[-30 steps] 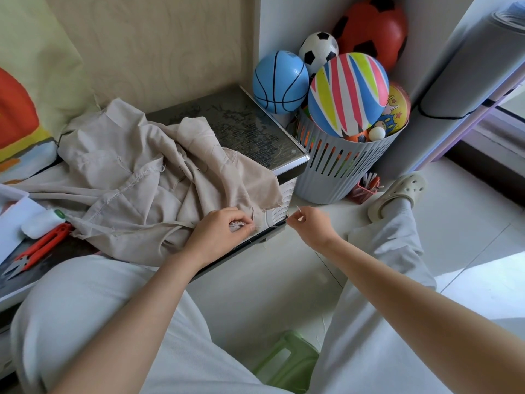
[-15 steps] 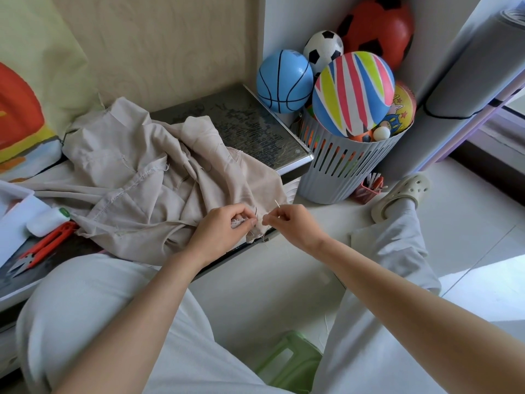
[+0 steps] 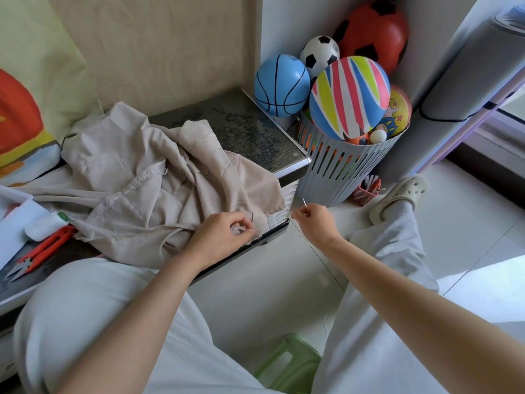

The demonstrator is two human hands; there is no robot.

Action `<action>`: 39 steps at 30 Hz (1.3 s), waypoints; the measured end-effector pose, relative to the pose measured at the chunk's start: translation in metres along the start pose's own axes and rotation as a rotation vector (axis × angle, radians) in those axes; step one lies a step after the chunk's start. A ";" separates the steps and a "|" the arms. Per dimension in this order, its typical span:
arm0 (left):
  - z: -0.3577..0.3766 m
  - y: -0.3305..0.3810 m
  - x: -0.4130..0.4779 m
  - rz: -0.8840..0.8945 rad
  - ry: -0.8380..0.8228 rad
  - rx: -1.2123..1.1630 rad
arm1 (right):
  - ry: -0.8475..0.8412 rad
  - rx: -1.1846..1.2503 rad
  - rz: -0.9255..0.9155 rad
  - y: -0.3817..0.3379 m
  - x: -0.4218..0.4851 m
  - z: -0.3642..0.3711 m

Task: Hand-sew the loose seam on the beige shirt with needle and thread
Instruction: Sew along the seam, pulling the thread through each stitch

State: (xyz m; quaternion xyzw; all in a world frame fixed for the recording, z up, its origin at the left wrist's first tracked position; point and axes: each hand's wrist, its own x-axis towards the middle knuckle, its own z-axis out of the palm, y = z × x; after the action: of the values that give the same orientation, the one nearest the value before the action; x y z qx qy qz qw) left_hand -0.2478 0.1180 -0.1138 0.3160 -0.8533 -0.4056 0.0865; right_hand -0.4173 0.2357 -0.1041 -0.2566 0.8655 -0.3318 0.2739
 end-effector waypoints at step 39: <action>-0.012 0.006 -0.005 0.050 0.080 -0.022 | 0.045 -0.039 0.019 0.016 0.004 0.009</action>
State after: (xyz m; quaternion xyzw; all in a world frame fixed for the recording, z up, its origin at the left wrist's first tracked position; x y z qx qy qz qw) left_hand -0.2420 0.1162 -0.1016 0.3097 -0.8522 -0.3998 0.1342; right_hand -0.4183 0.2391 -0.1225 -0.2463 0.8800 -0.3181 0.2526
